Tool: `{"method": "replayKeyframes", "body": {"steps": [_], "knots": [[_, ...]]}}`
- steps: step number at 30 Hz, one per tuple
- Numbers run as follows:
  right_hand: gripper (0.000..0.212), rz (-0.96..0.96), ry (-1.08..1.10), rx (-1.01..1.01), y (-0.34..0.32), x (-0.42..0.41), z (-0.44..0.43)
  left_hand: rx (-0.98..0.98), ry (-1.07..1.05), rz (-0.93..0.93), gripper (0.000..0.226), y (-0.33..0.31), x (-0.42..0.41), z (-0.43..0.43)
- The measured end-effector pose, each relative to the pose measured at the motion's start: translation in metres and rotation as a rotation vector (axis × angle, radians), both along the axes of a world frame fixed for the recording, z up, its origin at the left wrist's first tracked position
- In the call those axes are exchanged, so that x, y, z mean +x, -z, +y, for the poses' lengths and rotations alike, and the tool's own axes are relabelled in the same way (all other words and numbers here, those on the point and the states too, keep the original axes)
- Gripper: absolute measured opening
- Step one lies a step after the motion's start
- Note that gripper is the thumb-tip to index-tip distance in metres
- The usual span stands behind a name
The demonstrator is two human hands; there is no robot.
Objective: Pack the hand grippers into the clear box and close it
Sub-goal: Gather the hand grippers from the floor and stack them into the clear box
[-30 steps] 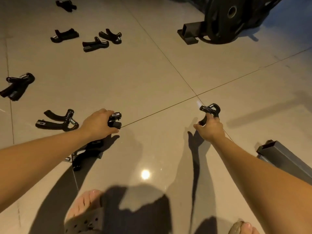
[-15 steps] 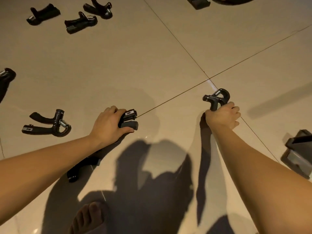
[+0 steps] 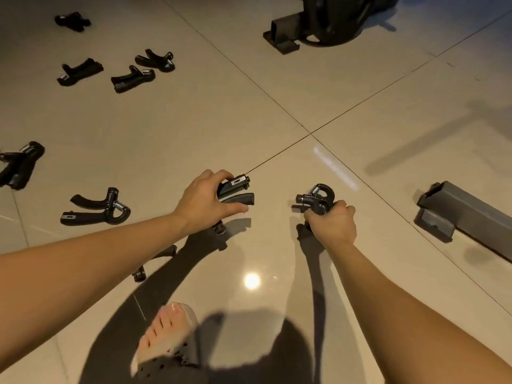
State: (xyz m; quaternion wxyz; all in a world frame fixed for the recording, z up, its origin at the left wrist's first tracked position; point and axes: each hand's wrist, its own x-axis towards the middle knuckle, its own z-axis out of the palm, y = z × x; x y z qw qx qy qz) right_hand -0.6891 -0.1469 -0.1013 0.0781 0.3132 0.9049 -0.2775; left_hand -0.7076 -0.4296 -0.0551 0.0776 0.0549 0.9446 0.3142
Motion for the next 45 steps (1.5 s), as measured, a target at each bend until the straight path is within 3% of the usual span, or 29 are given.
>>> {"method": "replayKeyframes", "body": {"steps": [12, 22, 32, 37, 45], "knots": [[0.051, 0.369, -0.060, 0.027, -0.177, 0.159, -0.004, 0.021, 0.182, 0.200, 0.076, -0.154, 0.146, 0.012], [0.055, 0.610, -0.187, 0.107, -0.338, 0.365, -0.011, 0.123, 0.266, 0.317, 0.066, -0.310, 0.325, 0.017], [0.047, 0.451, -0.282, 0.250, -0.419, 0.607, 0.038, 0.136, 0.458, 0.296, 0.065, -0.351, 0.527, 0.080], [0.046, 0.370, -0.233, 0.238, -0.416, 0.727, 0.071, 0.192, 0.531, 0.264, 0.060, -0.354, 0.626, 0.130], [0.044, 0.226, -0.141, 0.174, -0.394, 0.857, 0.123, 0.016, 0.758, 0.185, 0.069, -0.346, 0.732, 0.209]]}}
